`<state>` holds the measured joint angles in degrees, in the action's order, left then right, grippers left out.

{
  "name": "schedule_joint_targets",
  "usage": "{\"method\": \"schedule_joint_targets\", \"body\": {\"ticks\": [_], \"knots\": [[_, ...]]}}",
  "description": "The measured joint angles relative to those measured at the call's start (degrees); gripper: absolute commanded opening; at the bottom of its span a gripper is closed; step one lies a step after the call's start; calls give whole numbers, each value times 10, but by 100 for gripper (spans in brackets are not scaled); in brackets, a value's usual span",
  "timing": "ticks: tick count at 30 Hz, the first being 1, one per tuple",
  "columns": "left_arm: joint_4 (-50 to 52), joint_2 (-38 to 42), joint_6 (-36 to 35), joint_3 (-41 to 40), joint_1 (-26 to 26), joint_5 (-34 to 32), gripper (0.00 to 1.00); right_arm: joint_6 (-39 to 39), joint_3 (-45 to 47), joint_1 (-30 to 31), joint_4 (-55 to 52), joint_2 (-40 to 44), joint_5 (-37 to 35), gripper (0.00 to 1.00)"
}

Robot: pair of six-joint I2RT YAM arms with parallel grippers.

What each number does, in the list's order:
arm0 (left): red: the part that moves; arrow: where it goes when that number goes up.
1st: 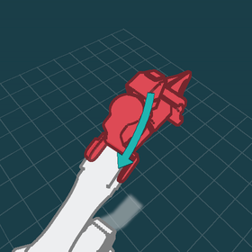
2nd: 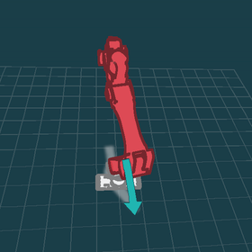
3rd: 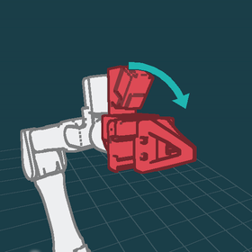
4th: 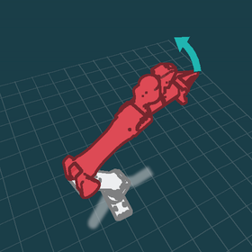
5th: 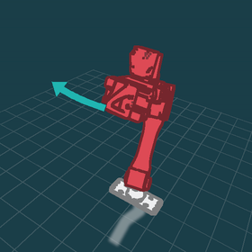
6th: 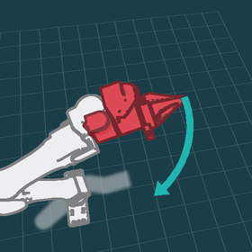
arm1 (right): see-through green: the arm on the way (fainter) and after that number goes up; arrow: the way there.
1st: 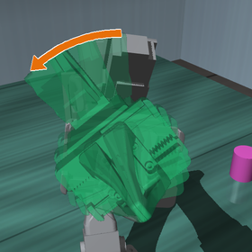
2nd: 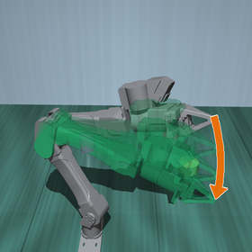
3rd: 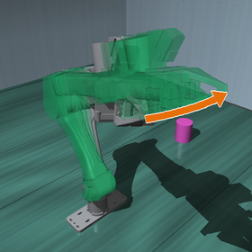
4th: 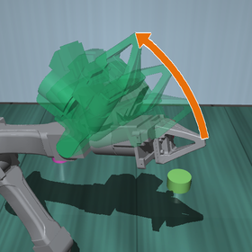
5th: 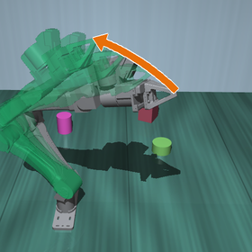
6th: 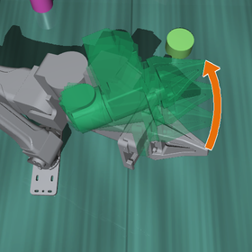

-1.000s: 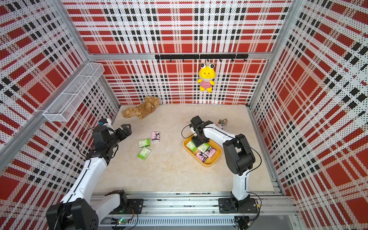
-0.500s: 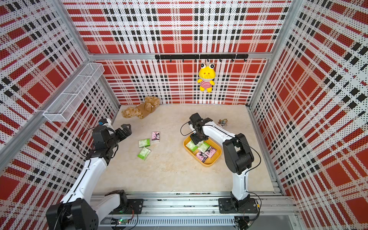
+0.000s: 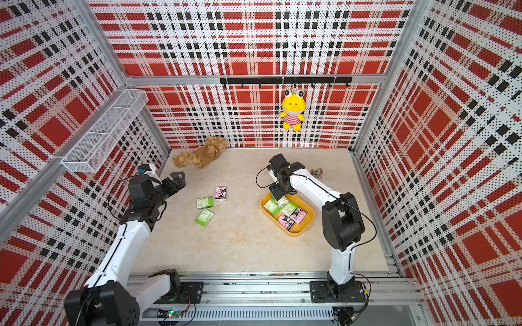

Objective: Put the pocket tissues into the storage box
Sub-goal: Place the pocket tissues in the storage box, then move the pocket tissues to the center of the board.

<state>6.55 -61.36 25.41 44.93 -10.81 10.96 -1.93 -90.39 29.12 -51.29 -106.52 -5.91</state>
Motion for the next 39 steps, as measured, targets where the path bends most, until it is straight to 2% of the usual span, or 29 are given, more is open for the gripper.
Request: {"method": "schedule_joint_targets", "body": {"ticks": [5, 13, 15, 16, 17, 24, 29, 39], "knots": [[1, 0, 2, 0, 3, 0, 99, 3, -26, 15, -3, 34, -1, 77], [2, 0, 12, 0, 4, -8, 99, 50, -42, 129, 37, 40, 0, 84], [4, 1, 12, 0, 4, -11, 99, 69, -57, 148, 53, 33, 10, 87], [6, 2, 12, 0, 4, -12, 99, 80, -66, 155, 60, 29, 12, 93], [6, 3, 12, 0, 4, -14, 99, 92, -78, 163, 69, 21, 15, 100], [13, 16, 14, -5, -2, -40, 99, 181, -147, 247, 126, -69, -3, 100], [25, 21, 13, -5, -27, -64, 99, 253, -175, 296, 156, -142, 14, 100], [40, 31, 22, -5, -79, -90, 99, 370, -301, 299, 142, -256, 25, 100]]}}
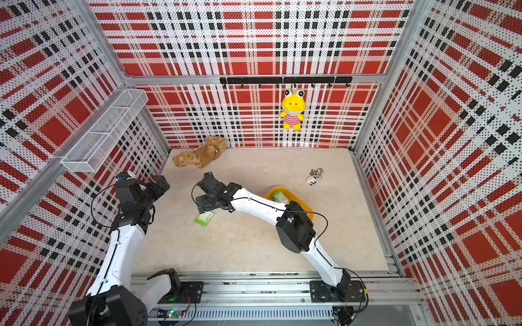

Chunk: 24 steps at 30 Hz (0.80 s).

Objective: Put the pocket tissues into the storage box
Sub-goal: Move the pocket tissues to the center of the board.

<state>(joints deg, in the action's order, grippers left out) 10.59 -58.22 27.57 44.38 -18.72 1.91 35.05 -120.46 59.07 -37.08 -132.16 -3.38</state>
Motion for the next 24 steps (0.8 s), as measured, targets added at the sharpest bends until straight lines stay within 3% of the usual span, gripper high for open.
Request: {"method": "schedule_joint_targets", "body": {"ticks": [8, 24], "knots": [[-4, 18, 12, -34, -1, 16, 99, 73, -138, 7, -62, -116, 12, 100], [-13, 20, 11, -45, -1, 38, 99, 101, -221, 16, -125, -188, 17, 100]]}}
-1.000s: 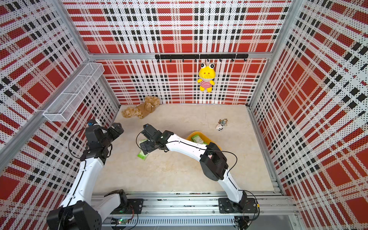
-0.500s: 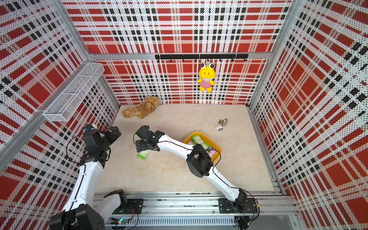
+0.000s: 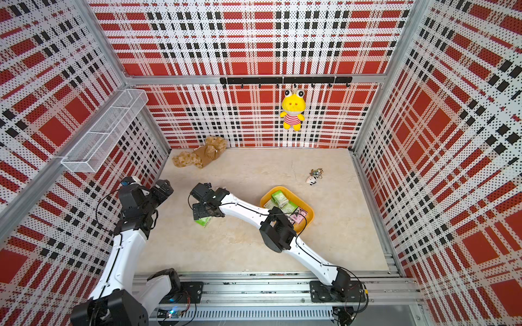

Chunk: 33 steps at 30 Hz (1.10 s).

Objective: Put the pocket tissues into the storage box
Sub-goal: Move the pocket tissues to the center of the board.

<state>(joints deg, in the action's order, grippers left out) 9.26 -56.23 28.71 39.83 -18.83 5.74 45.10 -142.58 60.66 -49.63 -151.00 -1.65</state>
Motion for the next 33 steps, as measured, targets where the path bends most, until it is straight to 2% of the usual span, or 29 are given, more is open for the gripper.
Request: {"method": "schedule_joint_targets", "body": {"ticks": [3, 12, 17, 20, 26, 33], "knots": [[-3, 0, 0, -2, 0, 1, 99, 0, -1, 3, -3, -7, 3, 97], [-9, 1, 0, -4, 0, 1, 99, 2, -1, 3, -2, -16, 18, 72], [-11, 1, 0, -4, 0, 2, 99, 4, -1, 3, 0, -16, 20, 61], [-11, 1, 0, -4, 0, 2, 99, 4, -1, 3, 2, -16, 21, 50], [-11, 1, 0, -4, 0, 2, 99, -3, 16, -2, 17, -10, 32, 47], [-11, 1, -2, -4, 0, 2, 99, -24, 90, -27, 31, 31, 62, 47]]}}
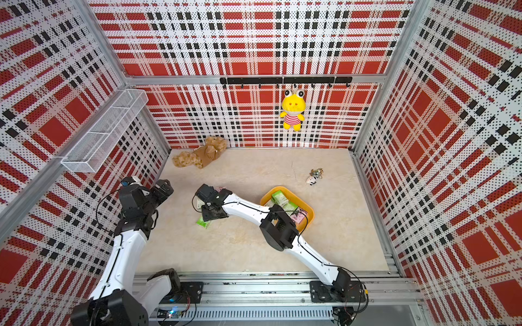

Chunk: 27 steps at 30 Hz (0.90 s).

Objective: Put the pocket tissues into the storage box
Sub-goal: Move the pocket tissues to the center of the board, then pick up the pocket tissues from the center of the board.

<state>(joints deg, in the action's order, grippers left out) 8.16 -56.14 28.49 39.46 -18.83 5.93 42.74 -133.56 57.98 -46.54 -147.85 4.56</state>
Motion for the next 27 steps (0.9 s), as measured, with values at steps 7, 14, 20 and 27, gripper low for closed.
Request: {"method": "schedule_joint_targets", "body": {"ticks": [7, 14, 20, 27], "knots": [[0, 3, 0, 0, 0, -2, 99, -55, 73, -45, -24, 52, -9, 50], [0, 4, -2, 0, 0, -2, 99, -141, 78, -83, -73, 67, -48, 69], [0, 4, -3, 0, 0, -3, 99, -162, 83, -93, -87, 78, -60, 99], [-1, 4, -2, -2, 0, -3, 99, -75, 130, -74, -71, 134, -62, 100]]}}
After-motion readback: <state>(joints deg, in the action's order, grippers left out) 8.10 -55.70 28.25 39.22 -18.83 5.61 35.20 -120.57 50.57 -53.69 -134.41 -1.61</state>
